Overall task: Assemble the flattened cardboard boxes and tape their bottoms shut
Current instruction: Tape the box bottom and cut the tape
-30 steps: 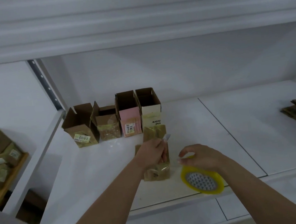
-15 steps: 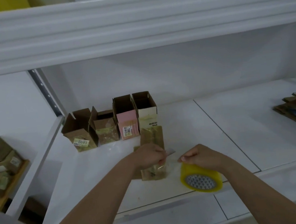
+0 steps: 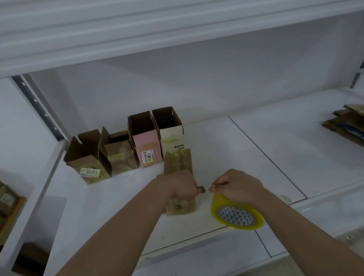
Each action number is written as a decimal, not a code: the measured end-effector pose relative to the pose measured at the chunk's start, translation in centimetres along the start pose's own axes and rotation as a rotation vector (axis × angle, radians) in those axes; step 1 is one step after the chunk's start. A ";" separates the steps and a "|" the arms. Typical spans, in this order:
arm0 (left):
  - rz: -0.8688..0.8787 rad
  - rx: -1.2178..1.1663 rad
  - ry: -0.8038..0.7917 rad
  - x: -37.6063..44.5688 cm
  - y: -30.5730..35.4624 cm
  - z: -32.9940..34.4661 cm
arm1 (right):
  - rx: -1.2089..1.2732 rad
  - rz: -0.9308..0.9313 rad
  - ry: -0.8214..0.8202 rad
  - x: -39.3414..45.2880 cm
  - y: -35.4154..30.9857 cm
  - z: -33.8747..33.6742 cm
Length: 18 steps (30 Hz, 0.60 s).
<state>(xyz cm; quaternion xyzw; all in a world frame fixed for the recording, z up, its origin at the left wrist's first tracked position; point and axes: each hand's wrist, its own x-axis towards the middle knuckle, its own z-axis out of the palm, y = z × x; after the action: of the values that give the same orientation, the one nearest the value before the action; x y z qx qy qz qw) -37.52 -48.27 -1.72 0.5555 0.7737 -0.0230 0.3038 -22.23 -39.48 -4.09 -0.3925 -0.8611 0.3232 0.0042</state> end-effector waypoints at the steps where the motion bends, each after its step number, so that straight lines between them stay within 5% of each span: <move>1: -0.010 0.016 0.008 0.2 0.0 0.3 | 0.027 0.009 0.000 -0.1 0.0 0.1; 7: 0.089 -0.285 0.037 -1.7 -2.5 -1.2 | 0.178 0.134 0.021 -0.5 2.0 -0.6; 11: 0.045 -0.567 0.256 -1.4 -3.4 -0.1 | 0.232 0.162 0.069 -0.5 3.3 -0.9; 18: -0.164 -0.158 0.491 1.4 -0.2 2.4 | 0.166 0.169 0.081 0.2 2.9 -0.3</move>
<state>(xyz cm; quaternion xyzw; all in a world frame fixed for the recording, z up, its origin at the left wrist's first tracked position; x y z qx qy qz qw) -36.89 -48.06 -4.40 0.4545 0.8659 0.1484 0.1468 -20.33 -37.83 -5.52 -0.4747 -0.7943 0.3764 0.0444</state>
